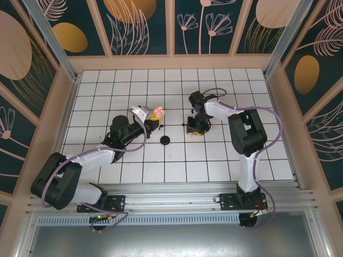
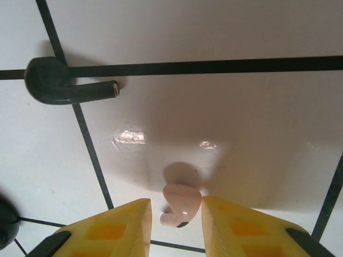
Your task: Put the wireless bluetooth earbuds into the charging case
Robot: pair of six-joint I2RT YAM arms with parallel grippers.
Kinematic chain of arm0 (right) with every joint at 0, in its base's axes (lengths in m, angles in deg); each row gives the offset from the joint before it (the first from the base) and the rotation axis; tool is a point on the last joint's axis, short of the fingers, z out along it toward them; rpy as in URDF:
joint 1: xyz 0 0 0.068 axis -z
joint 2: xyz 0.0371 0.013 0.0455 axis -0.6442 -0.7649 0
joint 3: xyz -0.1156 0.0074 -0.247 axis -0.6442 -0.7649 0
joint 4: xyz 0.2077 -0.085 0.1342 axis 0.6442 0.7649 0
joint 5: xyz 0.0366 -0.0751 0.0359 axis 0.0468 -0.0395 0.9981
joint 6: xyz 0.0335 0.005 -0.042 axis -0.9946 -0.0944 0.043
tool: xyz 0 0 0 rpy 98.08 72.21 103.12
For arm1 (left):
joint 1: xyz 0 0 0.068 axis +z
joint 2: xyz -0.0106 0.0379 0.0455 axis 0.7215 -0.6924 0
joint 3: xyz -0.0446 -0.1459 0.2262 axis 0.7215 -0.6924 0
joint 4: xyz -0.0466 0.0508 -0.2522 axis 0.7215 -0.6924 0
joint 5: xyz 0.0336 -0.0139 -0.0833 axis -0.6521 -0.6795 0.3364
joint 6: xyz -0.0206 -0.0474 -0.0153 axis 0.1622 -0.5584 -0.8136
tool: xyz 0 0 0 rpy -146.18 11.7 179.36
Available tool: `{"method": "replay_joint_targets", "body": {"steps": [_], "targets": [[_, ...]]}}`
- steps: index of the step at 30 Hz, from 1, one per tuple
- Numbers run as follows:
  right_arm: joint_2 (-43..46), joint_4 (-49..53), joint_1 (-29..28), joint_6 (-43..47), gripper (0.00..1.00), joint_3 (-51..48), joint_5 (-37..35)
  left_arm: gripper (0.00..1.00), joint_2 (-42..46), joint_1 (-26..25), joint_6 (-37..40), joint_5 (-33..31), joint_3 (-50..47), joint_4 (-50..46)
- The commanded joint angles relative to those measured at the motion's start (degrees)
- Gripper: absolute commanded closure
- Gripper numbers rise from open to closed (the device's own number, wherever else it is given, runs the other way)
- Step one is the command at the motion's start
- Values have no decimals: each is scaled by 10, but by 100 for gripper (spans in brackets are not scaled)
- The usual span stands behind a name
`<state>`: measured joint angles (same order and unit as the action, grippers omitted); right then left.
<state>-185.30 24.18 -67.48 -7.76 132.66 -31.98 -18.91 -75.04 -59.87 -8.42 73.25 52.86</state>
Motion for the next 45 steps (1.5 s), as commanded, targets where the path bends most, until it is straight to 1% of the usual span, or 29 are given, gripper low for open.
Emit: {"method": "replay_joint_targets", "body": {"steps": [1, 15, 18, 26, 30, 36, 41, 45], "targets": [[-11, -3, -3, 5, 70, 2, -9, 85, 14, 3, 11, 0, 7, 1], [-21, -15, -8, 10, 72, 9, -26, 85, 12, 3, 15, 4, 11, -1], [-23, -21, -9, 11, 74, 4, -30, 85, 12, 3, 15, 5, 12, 0], [2, -54, -10, 7, 77, -24, -59, 85, 1, 3, 18, 26, 13, -6], [52, -115, -13, 16, 79, -68, -71, 87, -18, 3, 11, 53, 12, 4], [141, -199, -17, 33, 79, -148, -88, 88, -55, 0, 2, 71, 12, 27], [244, -285, -23, 56, 79, -226, -79, 89, -101, -22, -11, 80, 27, 54], [324, -319, -30, 80, 79, -261, -87, 88, -133, -38, -19, 86, 47, 62]]}}
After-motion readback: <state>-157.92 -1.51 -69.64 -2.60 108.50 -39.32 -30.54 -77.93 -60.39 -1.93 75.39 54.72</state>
